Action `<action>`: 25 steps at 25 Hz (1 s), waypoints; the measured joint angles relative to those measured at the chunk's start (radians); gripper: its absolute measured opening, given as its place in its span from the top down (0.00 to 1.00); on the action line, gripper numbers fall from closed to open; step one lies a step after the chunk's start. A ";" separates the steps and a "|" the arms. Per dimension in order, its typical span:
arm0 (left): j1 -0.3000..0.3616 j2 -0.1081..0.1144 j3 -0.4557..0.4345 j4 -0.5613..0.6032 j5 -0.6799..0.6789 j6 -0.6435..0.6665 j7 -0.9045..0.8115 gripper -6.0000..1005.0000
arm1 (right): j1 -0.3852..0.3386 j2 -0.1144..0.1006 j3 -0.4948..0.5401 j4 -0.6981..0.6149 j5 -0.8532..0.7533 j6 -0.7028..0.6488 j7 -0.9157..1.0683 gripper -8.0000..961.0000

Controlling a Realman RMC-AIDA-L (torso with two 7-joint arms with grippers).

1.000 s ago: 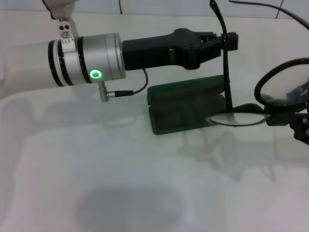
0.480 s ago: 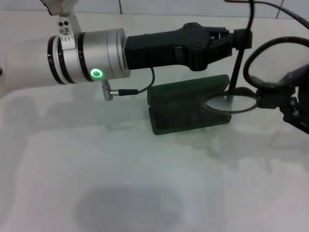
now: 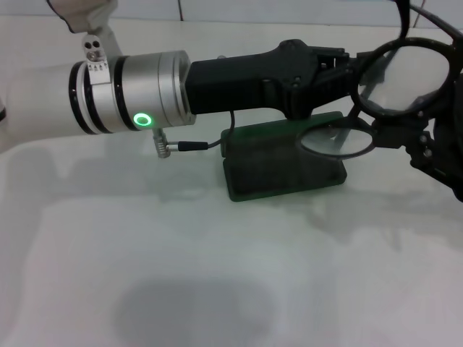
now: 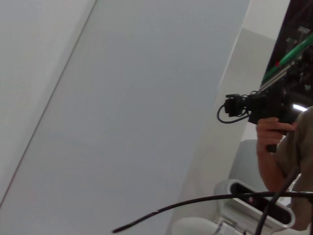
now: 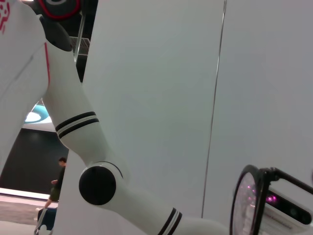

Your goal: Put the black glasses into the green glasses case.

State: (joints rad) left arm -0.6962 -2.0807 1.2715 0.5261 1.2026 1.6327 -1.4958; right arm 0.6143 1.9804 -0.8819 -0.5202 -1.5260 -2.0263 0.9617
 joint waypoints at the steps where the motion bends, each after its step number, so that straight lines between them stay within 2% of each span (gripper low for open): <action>1: 0.000 0.000 0.000 0.000 0.000 0.004 0.003 0.94 | 0.000 0.000 0.000 0.000 0.000 0.004 0.000 0.94; 25: 0.021 -0.005 -0.013 -0.009 -0.012 0.039 0.037 0.94 | 0.001 0.008 0.000 0.003 0.012 0.019 0.000 0.94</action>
State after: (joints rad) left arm -0.6752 -2.0861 1.2581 0.5169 1.1905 1.6721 -1.4590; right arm 0.6149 1.9886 -0.8819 -0.5168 -1.5142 -2.0076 0.9618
